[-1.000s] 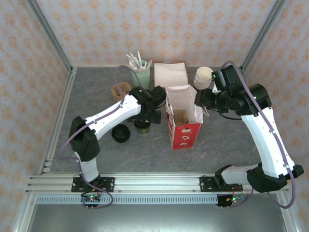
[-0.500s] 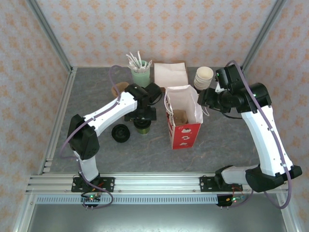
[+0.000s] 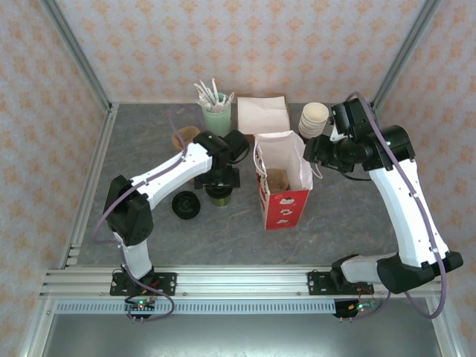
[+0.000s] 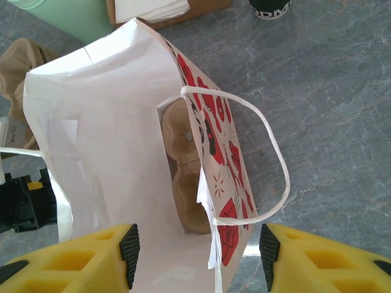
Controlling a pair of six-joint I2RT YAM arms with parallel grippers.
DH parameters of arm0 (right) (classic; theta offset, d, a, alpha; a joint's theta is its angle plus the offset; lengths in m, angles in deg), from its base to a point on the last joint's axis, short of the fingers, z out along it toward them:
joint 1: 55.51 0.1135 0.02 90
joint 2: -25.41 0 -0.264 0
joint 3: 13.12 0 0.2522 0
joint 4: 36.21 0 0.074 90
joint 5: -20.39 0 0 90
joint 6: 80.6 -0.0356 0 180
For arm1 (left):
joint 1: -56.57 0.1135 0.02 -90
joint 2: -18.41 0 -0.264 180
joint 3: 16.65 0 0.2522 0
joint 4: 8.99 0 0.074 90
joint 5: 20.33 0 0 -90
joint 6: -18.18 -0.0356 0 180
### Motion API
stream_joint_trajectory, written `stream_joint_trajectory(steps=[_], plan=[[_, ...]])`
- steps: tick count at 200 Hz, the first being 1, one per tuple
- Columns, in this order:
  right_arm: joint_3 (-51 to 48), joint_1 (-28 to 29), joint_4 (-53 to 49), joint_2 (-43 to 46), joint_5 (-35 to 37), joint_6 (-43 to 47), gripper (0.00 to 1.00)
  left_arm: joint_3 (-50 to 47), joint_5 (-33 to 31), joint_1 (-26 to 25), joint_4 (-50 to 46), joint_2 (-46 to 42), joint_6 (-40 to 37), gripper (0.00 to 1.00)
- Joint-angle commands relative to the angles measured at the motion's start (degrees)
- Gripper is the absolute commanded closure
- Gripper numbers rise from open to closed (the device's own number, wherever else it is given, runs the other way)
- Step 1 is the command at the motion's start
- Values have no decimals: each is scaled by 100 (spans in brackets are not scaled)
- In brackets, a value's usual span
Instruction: Pack the takeout coffee
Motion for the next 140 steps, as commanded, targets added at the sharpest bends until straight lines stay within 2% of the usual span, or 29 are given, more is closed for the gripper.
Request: stream_joint_trajectory(steps=[1,30,73,140], plan=[[-112,-23,62,36,14,66,44,-114,35,5,69,-12,90,12],[-169,-28,87,56,29,64,44,-147,68,6,107,3,89,12],[-196,-32,111,14,16,74,44,-153,57,5,141,81,38,18],[-279,-32,133,12,-6,115,44,-242,22,-4,187,172,24,19]])
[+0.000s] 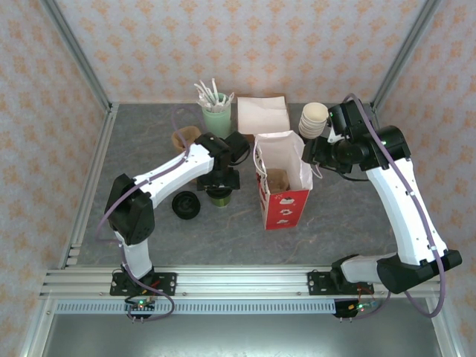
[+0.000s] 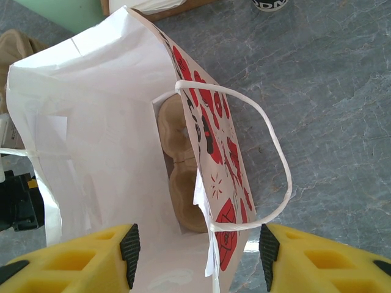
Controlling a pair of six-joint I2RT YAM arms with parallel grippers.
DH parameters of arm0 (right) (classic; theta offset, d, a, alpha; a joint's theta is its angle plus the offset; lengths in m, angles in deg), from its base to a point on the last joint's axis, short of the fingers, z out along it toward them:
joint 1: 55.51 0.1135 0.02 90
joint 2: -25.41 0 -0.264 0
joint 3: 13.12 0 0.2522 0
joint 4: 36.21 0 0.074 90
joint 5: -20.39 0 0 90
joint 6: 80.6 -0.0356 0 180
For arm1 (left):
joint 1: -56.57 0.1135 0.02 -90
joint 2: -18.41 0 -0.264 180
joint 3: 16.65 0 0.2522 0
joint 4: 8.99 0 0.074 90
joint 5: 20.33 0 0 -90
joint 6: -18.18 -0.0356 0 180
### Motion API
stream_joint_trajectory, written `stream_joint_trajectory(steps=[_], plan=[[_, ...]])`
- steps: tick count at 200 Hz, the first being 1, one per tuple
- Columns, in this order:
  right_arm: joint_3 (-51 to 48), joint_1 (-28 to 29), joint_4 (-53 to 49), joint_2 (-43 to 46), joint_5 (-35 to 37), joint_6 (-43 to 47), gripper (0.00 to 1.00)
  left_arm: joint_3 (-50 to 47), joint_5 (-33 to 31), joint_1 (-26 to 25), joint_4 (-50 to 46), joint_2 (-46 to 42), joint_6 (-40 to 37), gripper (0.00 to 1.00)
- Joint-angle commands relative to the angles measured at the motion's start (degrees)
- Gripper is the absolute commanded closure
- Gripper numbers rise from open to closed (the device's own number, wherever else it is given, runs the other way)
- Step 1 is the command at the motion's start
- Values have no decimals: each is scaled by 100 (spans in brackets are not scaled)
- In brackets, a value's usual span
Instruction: Pack the takeout coffee
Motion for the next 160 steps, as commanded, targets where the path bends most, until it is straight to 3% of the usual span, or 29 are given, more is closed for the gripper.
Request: stream_joint_trajectory(steps=[1,73,160], plan=[[-76,-32,32,15,16,106,44,-110,-96,-2,26,94,24,19],[-348,-65,163,92,-10,29,44,-134,-206,-53,154,72,-106,33],[-741,-85,410,270,-164,-103,45,574,-391,-194,-729,-489,-295,33]])
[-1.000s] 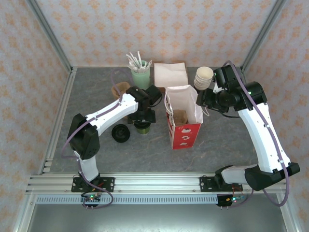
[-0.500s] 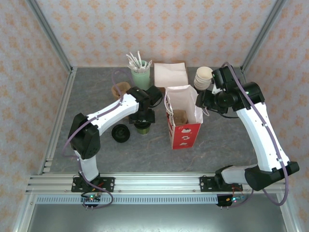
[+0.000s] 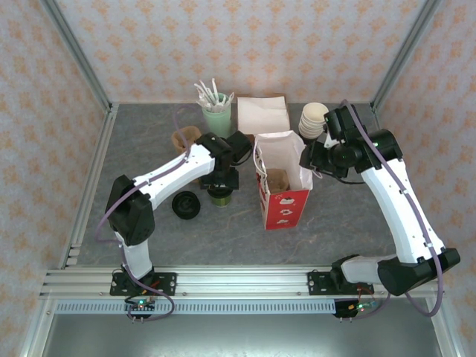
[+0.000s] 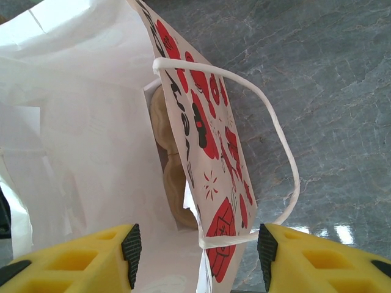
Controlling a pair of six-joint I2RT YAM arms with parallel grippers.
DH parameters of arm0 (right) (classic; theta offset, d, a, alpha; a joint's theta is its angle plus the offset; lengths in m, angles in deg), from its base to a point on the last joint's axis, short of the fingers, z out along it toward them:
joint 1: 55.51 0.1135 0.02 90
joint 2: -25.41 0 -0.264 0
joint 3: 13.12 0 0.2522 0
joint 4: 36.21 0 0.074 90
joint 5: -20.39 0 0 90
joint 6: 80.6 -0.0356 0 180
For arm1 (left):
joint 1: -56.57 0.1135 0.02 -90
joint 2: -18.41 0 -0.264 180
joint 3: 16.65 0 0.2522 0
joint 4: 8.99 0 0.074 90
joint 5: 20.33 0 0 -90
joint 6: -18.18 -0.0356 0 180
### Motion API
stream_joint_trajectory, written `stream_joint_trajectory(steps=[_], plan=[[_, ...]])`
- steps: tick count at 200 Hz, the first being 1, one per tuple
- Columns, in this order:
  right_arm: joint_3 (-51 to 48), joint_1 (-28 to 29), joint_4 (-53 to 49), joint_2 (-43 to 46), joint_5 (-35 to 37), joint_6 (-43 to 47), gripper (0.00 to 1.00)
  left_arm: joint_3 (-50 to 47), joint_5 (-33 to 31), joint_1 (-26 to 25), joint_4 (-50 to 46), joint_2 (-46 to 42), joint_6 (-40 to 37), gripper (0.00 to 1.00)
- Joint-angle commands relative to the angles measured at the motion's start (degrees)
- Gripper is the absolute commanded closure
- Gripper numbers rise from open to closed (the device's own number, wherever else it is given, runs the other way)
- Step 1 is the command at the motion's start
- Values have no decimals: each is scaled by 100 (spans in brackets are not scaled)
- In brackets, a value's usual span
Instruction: Pack the takeout coffee
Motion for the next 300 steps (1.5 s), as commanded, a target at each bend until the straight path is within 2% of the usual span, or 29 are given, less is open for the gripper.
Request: stream_joint_trajectory(steps=[1,63,130,186,274,300], plan=[[-68,-24,85,164,26,-75,45,360,-255,-77,-607,-447,-96,33],[-203,-24,145,201,261,68,46,1394,-942,-179,-1794,-1093,-114,34],[-730,-24,726,111,-57,-56,50,2582,-1517,-347,-2781,-1443,-218,34],[-1027,36,1355,128,-633,-729,79,3279,-1522,-427,-3164,-1607,-289,34],[-1157,1080,2243,322,-52,-2073,91,4392,-1244,-481,-3387,-1636,-465,35],[-1086,1515,2271,254,500,-2261,94,4507,-1141,-481,-3265,-1664,-518,35]])
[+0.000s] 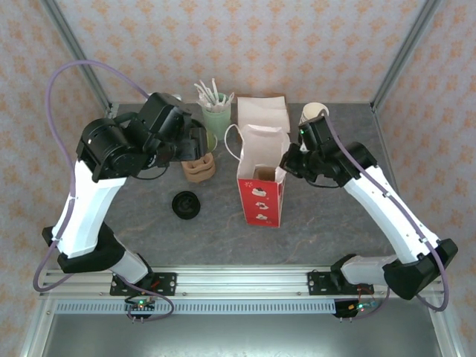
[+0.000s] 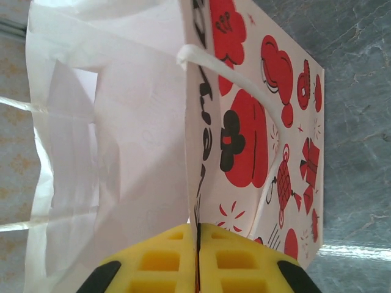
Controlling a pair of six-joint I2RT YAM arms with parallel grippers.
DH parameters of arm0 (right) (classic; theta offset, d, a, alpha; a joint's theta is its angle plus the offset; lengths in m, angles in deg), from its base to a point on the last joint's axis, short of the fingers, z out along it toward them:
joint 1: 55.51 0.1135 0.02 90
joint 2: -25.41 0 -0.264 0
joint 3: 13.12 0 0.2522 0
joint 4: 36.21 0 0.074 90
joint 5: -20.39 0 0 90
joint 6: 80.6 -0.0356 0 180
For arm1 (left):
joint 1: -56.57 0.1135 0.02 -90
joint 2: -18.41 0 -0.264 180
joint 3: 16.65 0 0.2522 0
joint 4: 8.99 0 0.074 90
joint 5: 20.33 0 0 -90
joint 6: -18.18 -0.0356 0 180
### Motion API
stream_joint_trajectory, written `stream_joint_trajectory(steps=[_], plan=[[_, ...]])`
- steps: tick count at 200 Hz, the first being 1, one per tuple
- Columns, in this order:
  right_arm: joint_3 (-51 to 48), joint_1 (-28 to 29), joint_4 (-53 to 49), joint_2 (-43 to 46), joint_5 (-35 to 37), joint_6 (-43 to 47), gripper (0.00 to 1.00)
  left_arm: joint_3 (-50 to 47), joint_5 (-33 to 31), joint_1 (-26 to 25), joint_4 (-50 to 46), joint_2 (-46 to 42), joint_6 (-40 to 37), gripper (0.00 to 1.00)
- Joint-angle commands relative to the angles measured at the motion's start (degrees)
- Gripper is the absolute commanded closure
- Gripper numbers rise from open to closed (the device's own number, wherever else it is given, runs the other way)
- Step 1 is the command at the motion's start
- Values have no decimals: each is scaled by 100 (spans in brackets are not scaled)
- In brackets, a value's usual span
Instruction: Pack the takeout coffee
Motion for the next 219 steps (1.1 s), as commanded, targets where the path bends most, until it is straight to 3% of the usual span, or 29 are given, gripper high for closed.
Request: stream_joint_trajectory(steps=[1,97,219], plan=[[11,315,309,97,595,-377,94,170,48,-31,-858,-100,-144,35],[-247,1378,1057,-19,1168,-1106,97,459,457,-37,-591,-130,-153,35],[-955,1936,1689,268,1629,-1678,97,522,548,-629,-323,188,-28,37]])
